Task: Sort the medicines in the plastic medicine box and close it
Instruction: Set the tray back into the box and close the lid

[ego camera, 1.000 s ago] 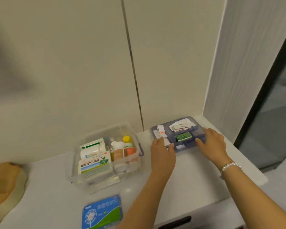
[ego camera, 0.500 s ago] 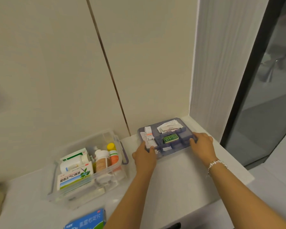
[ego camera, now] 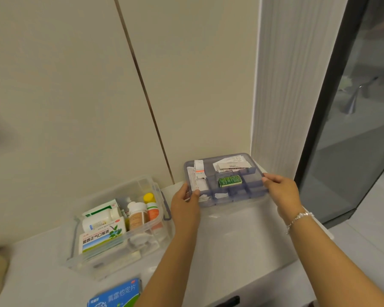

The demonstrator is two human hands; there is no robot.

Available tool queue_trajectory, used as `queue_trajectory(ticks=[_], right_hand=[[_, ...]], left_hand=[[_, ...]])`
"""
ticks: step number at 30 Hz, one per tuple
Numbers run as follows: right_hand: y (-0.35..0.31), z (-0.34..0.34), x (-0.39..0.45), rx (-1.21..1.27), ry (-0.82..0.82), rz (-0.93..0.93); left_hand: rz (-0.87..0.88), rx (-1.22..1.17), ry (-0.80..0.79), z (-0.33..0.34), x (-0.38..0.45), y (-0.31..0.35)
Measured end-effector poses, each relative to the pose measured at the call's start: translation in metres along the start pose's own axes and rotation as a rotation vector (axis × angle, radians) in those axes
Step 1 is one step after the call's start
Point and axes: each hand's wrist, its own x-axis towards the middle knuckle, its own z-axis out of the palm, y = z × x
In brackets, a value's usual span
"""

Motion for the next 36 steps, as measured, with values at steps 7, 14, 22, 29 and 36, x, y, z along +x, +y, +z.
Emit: queue_trajectory(ticks=[7, 14, 22, 29, 36], right_hand=[[-0.039, -0.001, -0.053, 0.193, -0.144, -0.044], [-0.072, 0.048, -0.111, 0.163, -0.27, -0.14], [-0.076, 0.116, -0.152, 0.122, -0.381, -0.157], [-0.065, 0.146, -0.16, 0.035, -0.431, -0.157], [-0.065, 0.155, -0.155, -0.009, -0.417, -0.186]], left_hand=[[0.104, -0.05, 0.11, -0.062, -0.024, 0.04], [0.1, -0.05, 0.247, -0.151, -0.038, 0.046], [0.057, -0.004, 0.322, -0.229, -0.039, 0.027], [0.006, 0.064, 0.346, -0.246, -0.034, 0.002], [0.04, 0.182, 0.35, -0.244, -0.021, -0.007]])
